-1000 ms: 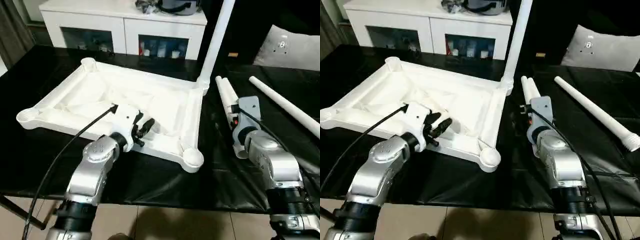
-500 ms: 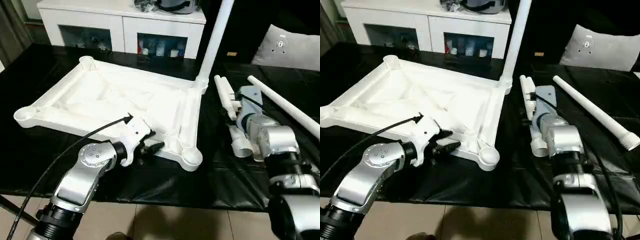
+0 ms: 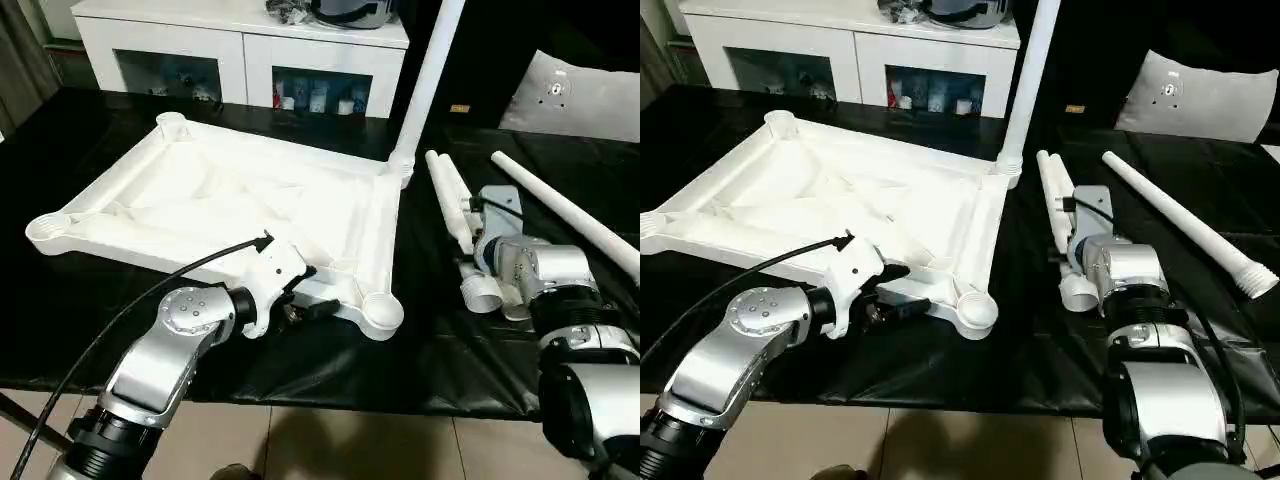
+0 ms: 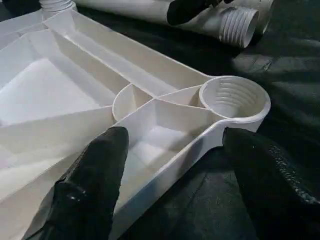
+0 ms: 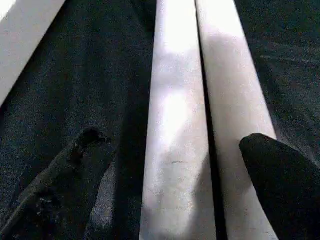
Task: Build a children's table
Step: Pick table leg
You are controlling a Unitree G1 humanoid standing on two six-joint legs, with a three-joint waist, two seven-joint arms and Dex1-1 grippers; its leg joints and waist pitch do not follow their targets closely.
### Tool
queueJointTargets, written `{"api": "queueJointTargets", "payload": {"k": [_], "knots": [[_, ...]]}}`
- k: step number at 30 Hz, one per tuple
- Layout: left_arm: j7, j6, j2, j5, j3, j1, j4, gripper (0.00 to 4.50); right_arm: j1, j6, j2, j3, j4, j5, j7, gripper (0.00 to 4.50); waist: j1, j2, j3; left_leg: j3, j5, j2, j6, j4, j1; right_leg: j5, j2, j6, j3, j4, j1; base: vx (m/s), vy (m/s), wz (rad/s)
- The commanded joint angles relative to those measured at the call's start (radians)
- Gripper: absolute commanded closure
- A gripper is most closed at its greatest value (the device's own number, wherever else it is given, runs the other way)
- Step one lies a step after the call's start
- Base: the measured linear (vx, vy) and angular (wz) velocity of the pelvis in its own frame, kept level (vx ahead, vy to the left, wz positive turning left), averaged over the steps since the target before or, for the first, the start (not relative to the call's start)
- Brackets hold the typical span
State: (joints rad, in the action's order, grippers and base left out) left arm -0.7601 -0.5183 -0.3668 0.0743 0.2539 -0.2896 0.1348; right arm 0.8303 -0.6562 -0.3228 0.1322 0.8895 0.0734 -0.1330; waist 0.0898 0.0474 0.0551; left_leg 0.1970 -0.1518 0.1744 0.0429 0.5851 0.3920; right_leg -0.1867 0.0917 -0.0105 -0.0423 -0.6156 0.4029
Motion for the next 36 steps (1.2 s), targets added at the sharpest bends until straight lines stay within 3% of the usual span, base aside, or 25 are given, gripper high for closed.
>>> {"api": "queueJointTargets", "payload": {"k": [1, 7, 8, 11, 22, 30, 36], "knots": [[-0.006, -0.004, -0.005, 0.000, 0.012, -0.022, 0.006, 0.73, 0.020, 0.002, -0.001, 0.012, 0.035, 0.011, -0.012, 0.00, 0.001, 0.005, -0.068, -0.017, -0.249, 0.043, 0.037, -0.065, -0.028, -0.188, 0.044, 0.160, 0.031, 0.066, -0.034, 0.000, 0.000, 0.00], [-0.010, -0.011, -0.012, 0.003, 0.017, -0.020, 0.009, 0.33, 0.022, -0.001, 0.004, 0.004, 0.065, 0.017, -0.053, 0.00, 0.000, 0.004, -0.068, -0.018, -0.264, 0.044, 0.041, -0.066, -0.028, -0.200, 0.044, 0.162, 0.030, 0.067, -0.033, 0.000, 0.000, 0.00], [-0.010, -0.012, -0.013, 0.003, 0.018, -0.019, 0.010, 0.27, 0.021, -0.006, 0.006, 0.002, 0.070, 0.018, -0.065, 0.28, 0.001, 0.005, -0.069, -0.018, -0.260, 0.044, 0.040, -0.065, -0.028, -0.196, 0.044, 0.163, 0.030, 0.066, -0.034, 0.000, 0.000, 0.00], [-0.010, -0.013, -0.013, 0.006, 0.021, -0.020, 0.011, 0.02, 0.024, -0.003, 0.008, -0.005, 0.096, 0.013, -0.078, 0.42, 0.001, 0.004, -0.069, -0.018, -0.259, 0.044, 0.039, -0.065, -0.029, -0.190, 0.045, 0.172, 0.030, 0.066, -0.033, 0.000, 0.000, 0.00], [-0.012, -0.017, -0.017, 0.009, 0.026, -0.021, 0.014, 0.00, 0.026, 0.004, 0.008, -0.006, 0.150, 0.010, -0.102, 1.44, 0.001, 0.006, -0.070, -0.019, -0.267, 0.045, 0.043, -0.065, -0.029, -0.197, 0.045, 0.169, 0.030, 0.065, -0.034, 0.000, 0.000, 0.00], [-0.016, -0.016, -0.024, 0.012, 0.025, -0.022, 0.015, 0.00, 0.031, -0.015, 0.010, 0.010, 0.179, 0.020, -0.098, 1.44, 0.001, 0.004, -0.070, -0.020, -0.290, 0.045, 0.053, -0.067, -0.032, -0.207, 0.045, 0.171, 0.029, 0.066, -0.032, 0.000, 0.000, 0.00], [-0.016, -0.009, -0.028, 0.009, 0.026, -0.028, 0.009, 0.00, 0.032, -0.001, 0.010, 0.062, 0.186, 0.051, -0.048, 1.44, 0.002, 0.005, -0.070, -0.020, -0.291, 0.044, 0.057, -0.067, -0.031, -0.199, 0.045, 0.170, 0.029, 0.065, -0.032, 0.000, 0.000, 0.00]]}}
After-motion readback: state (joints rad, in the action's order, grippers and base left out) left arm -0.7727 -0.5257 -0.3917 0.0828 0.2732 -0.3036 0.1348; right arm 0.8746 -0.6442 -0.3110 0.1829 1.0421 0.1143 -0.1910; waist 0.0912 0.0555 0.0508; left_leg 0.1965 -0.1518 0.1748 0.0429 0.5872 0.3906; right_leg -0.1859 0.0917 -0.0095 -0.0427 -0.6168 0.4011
